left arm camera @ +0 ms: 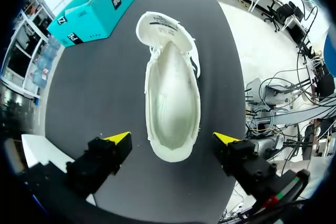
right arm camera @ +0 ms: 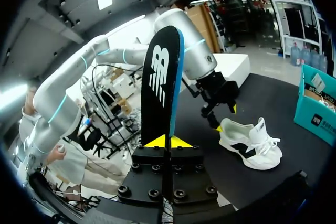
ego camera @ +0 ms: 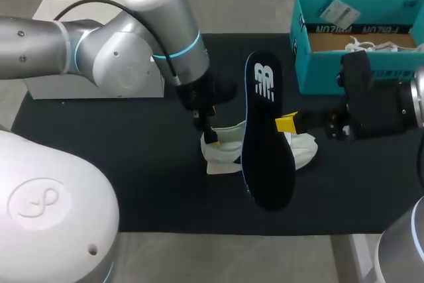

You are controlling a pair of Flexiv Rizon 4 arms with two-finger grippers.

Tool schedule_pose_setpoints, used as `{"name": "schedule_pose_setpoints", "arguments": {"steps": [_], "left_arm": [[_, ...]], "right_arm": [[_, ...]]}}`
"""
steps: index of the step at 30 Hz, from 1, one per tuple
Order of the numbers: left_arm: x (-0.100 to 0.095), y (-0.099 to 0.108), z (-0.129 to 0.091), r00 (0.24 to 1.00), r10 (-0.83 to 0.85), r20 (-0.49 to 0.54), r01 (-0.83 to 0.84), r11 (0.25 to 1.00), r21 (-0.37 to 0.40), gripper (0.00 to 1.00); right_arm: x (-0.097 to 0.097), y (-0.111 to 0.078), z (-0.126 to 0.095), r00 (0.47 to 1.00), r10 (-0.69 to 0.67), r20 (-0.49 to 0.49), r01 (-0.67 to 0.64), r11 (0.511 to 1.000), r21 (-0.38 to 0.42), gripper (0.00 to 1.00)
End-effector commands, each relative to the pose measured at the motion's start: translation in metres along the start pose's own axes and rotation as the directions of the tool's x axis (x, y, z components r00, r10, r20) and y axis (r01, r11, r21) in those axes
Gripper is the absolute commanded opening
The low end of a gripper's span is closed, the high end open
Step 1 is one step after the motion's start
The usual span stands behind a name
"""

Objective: Take the shoe out of the shoebox, open the shoe tongue, remove and reinsert the insole, then place the shoe into the shoebox

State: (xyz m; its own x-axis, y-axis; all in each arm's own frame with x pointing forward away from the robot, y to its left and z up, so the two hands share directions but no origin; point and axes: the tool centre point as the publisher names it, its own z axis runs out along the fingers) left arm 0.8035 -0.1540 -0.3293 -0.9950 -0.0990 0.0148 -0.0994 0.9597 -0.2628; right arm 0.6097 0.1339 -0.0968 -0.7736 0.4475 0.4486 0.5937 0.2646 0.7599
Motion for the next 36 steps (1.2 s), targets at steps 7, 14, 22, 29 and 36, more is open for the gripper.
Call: {"name": "schedule_pose_setpoints", "arguments": {"steps": [7, 14, 22, 29, 36], "left_arm": [[0.0005, -0.0079, 0.0045, 0.998, -0.044, 0.040, 0.047, 0.995, -0.085, 1.00], [0.0003, -0.0043, 0.0012, 0.997, -0.043, 0.062, 0.051, 0.990, -0.130, 1.00], [0.0015, -0.0046, 0.0011, 0.997, -0.043, 0.067, 0.053, 0.988, -0.142, 1.00], [0.0021, -0.0049, -0.0008, 0.997, -0.045, 0.070, 0.055, 0.988, -0.142, 1.00], [0.0023, -0.0055, -0.0011, 0.997, -0.045, 0.069, 0.054, 0.989, -0.139, 1.00]], "right_arm": [[0.0033, -0.0027, 0.0004, 1.000, 0.001, 0.007, -0.001, 1.000, -0.004, 0.00], [0.0033, -0.0027, 0.0004, 1.000, 0.001, 0.007, -0.001, 1.000, -0.004, 0.00], [0.0033, -0.0027, 0.0004, 1.000, 0.001, 0.007, -0.001, 1.000, -0.004, 0.00], [0.0033, -0.0027, 0.0004, 1.000, 0.001, 0.007, -0.001, 1.000, -0.004, 0.00], [0.0033, -0.0027, 0.0004, 1.000, 0.001, 0.007, -0.001, 1.000, -0.004, 0.00]]}}
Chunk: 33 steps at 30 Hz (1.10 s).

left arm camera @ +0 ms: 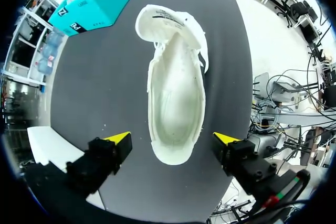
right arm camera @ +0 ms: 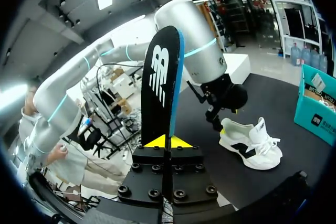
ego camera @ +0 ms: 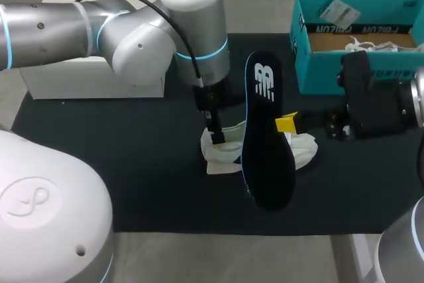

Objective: Take the shoe out of the shoebox, open the shoe tongue, remove and reinsert the insole, then place the shoe into the shoebox

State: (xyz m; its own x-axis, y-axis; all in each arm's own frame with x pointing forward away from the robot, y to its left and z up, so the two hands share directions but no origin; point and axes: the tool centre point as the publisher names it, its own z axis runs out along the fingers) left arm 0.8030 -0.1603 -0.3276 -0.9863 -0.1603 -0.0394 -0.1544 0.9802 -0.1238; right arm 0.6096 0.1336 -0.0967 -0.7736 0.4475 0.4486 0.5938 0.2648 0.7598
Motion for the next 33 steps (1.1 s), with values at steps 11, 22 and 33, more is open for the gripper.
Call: {"name": "schedule_pose_setpoints", "arguments": {"steps": [11, 22, 33], "left_arm": [[0.0014, 0.0023, -0.0005, 1.000, 0.001, -0.009, -0.002, 1.000, -0.009, 1.00], [0.0001, 0.0013, 0.0001, 1.000, 0.009, -0.011, -0.009, 1.000, -0.013, 1.00], [-0.0007, 0.0017, -0.0008, 1.000, 0.021, -0.012, -0.022, 1.000, -0.009, 1.00]], "right_arm": [[0.0032, -0.0026, 0.0007, 1.000, 0.001, 0.007, -0.001, 1.000, -0.004, 0.00], [0.0032, -0.0026, 0.0007, 1.000, 0.001, 0.007, -0.001, 1.000, -0.004, 0.00], [0.0032, -0.0026, 0.0007, 1.000, 0.001, 0.007, -0.001, 1.000, -0.004, 0.00]]}}
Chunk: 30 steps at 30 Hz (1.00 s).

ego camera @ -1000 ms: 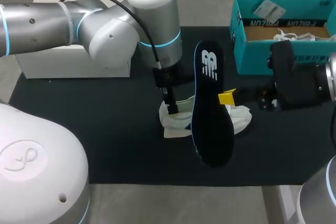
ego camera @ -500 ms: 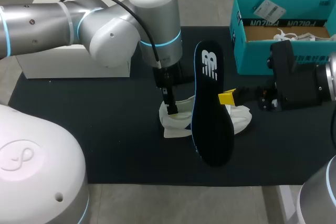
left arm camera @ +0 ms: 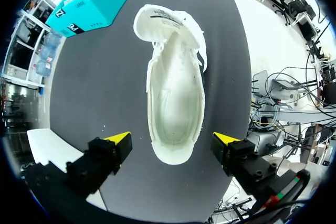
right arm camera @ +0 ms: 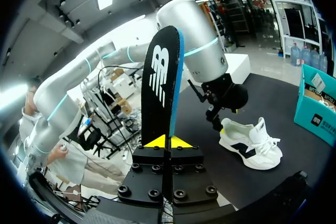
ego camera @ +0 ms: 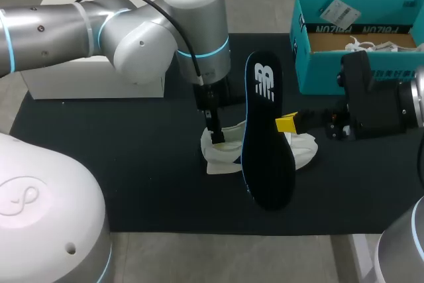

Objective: Take the shoe out of the shoebox, open the shoe tongue, remove and reinsert the insole, then place the shoe into the shoebox

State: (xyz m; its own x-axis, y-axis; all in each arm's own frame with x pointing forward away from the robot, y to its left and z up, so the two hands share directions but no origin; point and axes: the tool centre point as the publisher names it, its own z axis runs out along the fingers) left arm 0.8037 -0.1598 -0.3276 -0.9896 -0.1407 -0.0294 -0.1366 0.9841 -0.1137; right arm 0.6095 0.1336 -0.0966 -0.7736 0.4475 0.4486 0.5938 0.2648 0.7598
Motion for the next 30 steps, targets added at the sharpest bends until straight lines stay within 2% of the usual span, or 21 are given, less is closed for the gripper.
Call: {"name": "schedule_pose_setpoints", "arguments": {"steps": [1, 6, 8, 20, 24, 30], "left_arm": [[0.000, 0.001, -0.001, 1.000, 0.005, 0.000, -0.005, 1.000, 0.000, 1.00], [0.001, 0.002, -0.001, 1.000, 0.011, -0.004, -0.011, 1.000, -0.005, 1.00], [0.001, 0.002, -0.002, 1.000, 0.001, -0.013, -0.001, 0.999, -0.039, 1.00], [0.001, 0.002, -0.002, 1.000, 0.001, -0.013, -0.001, 0.999, -0.039, 1.00], [-0.008, -0.020, -0.003, 1.000, 0.025, 0.005, -0.025, 1.000, -0.012, 1.00], [-0.028, -0.040, -0.004, 0.999, 0.036, 0.029, -0.036, 0.999, 0.005, 1.00]], "right_arm": [[0.003, -0.003, 0.001, 1.000, 0.001, 0.007, -0.001, 1.000, -0.004, 0.00], [0.003, -0.003, 0.001, 1.000, 0.001, 0.007, -0.001, 1.000, -0.004, 0.00], [0.003, -0.003, 0.001, 1.000, 0.001, 0.007, -0.001, 1.000, -0.004, 0.00], [0.003, -0.003, 0.001, 1.000, 0.001, 0.007, -0.001, 1.000, -0.004, 0.00], [0.003, -0.003, 0.001, 1.000, 0.001, 0.007, -0.001, 1.000, -0.004, 0.00], [0.003, -0.003, 0.001, 1.000, 0.001, 0.007, -0.001, 1.000, -0.004, 0.00]]}}
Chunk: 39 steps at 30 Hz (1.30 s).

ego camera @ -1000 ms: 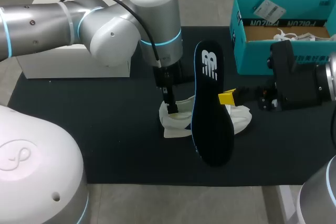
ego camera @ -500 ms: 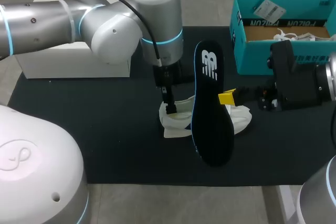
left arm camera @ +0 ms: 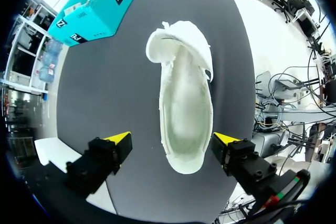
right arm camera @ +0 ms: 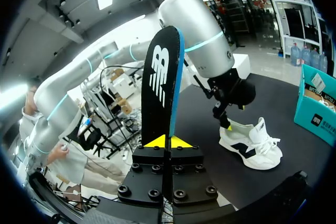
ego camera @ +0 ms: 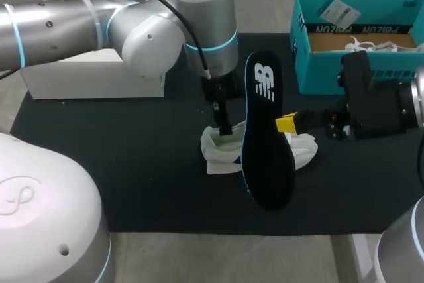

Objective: Take the shoe out of the shoebox, open the shoe tongue, remove and reinsert the insole, then place the shoe into the shoebox

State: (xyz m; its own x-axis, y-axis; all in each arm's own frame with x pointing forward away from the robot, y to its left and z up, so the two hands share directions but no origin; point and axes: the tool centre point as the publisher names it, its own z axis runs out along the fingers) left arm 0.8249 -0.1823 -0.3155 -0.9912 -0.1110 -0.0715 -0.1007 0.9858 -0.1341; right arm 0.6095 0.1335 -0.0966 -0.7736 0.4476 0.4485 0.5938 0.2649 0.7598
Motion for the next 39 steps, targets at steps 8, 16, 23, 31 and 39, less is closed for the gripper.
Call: {"name": "schedule_pose_setpoints", "arguments": {"steps": [8, 16, 23, 31, 39], "left_arm": [[-0.025, -0.034, 0.032, 0.998, 0.022, -0.054, -0.020, 0.999, 0.030, 1.00], [-0.025, -0.049, 0.053, 0.995, 0.035, -0.089, -0.032, 0.999, 0.036, 0.82], [-0.022, -0.058, 0.066, 0.992, 0.030, -0.124, -0.025, 0.999, 0.042, 0.49], [-0.015, -0.059, 0.074, 0.989, 0.029, -0.145, -0.025, 0.999, 0.028, 0.00], [-0.007, -0.055, 0.073, 0.986, 0.037, -0.162, -0.033, 0.999, 0.023, 0.00]], "right_arm": [[0.003, -0.003, 0.001, 1.000, 0.001, 0.007, -0.001, 1.000, -0.004, 0.00], [0.003, -0.003, 0.001, 1.000, 0.001, 0.007, -0.001, 1.000, -0.004, 0.00], [0.003, -0.003, 0.001, 1.000, 0.001, 0.007, -0.001, 1.000, -0.004, 0.00], [0.003, -0.003, 0.001, 1.000, 0.001, 0.007, -0.001, 1.000, -0.004, 0.00], [0.003, -0.003, 0.001, 1.000, 0.001, 0.007, -0.001, 1.000, -0.004, 0.00]]}}
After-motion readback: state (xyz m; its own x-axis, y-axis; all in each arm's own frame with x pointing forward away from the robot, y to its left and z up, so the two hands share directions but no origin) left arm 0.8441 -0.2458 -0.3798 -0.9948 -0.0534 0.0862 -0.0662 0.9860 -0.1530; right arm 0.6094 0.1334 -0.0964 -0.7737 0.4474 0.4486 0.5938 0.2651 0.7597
